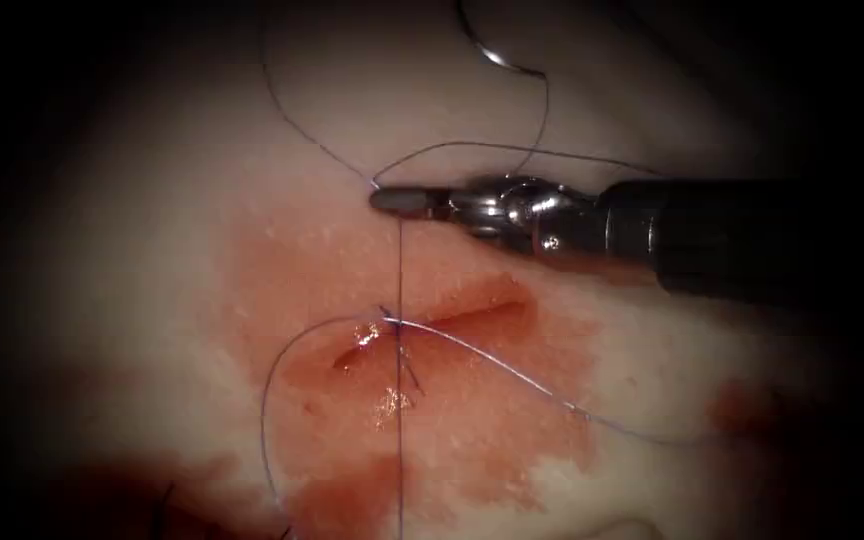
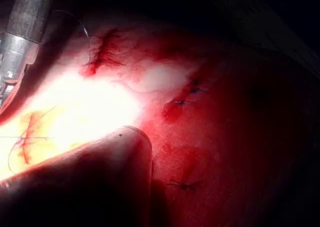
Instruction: Wound Closure
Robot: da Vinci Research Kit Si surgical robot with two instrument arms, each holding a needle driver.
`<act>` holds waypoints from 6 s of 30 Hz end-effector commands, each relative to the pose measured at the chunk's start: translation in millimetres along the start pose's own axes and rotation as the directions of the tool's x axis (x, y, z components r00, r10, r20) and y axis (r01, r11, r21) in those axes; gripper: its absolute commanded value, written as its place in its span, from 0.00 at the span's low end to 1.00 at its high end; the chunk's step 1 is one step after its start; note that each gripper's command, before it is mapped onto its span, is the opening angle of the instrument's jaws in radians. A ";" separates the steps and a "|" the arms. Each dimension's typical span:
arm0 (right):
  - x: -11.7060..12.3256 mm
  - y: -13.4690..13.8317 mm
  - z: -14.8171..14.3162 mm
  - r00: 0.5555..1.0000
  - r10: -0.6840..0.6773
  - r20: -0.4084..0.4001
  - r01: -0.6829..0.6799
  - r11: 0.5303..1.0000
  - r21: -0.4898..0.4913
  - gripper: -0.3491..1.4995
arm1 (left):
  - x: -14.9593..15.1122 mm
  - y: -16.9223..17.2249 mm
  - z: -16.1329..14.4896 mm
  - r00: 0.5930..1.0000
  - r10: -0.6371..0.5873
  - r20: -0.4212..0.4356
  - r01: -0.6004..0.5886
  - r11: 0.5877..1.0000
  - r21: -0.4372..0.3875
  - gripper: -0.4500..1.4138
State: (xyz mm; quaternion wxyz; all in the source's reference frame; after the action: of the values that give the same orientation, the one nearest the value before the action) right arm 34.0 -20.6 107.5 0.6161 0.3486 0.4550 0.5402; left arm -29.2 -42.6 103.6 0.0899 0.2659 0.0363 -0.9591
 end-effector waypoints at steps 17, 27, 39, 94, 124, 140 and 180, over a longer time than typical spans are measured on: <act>0.2 2.0 1.8 0.999 -0.051 0.009 0.051 0.999 -0.003 0.00 | 1.0 3.1 2.4 1.000 0.013 0.004 -0.013 0.999 -0.034 0.00; 2.1 1.3 2.4 0.998 -0.070 0.004 0.070 0.997 -0.007 0.00 | 1.3 5.1 2.8 1.000 0.019 0.003 -0.019 0.999 -0.051 0.00; 1.9 0.4 2.1 0.993 -0.107 -0.046 0.110 0.991 0.074 0.00 | 1.2 3.0 1.3 1.000 0.009 0.002 -0.009 0.998 -0.066 0.00; -6.1 -15.8 -14.0 0.784 -0.493 0.378 0.344 0.851 0.397 0.34 | -10.6 -28.8 -15.8 0.996 -0.069 0.061 0.050 0.962 0.269 0.00; -11.2 -11.6 -8.2 0.619 -0.518 0.590 0.631 0.775 0.018 0.33 | -12.5 -25.6 -16.9 0.995 0.041 0.088 -0.059 0.975 0.213 0.00; -4.3 -8.8 -9.1 0.575 -0.520 0.632 0.722 0.686 -0.092 0.00 | -11.8 -23.7 -17.8 0.995 0.053 0.085 -0.069 0.977 0.202 0.00; -4.3 -12.4 -12.0 0.749 -0.456 0.481 0.503 0.863 0.034 0.63 | -12.4 -20.7 -15.4 0.995 0.021 0.095 -0.035 0.987 0.158 0.00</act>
State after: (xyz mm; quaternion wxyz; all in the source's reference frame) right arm 26.1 -27.9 92.6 0.8397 0.3238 0.3366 0.2772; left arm -14.4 -18.5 96.8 0.0805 0.2277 -0.0472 -0.9692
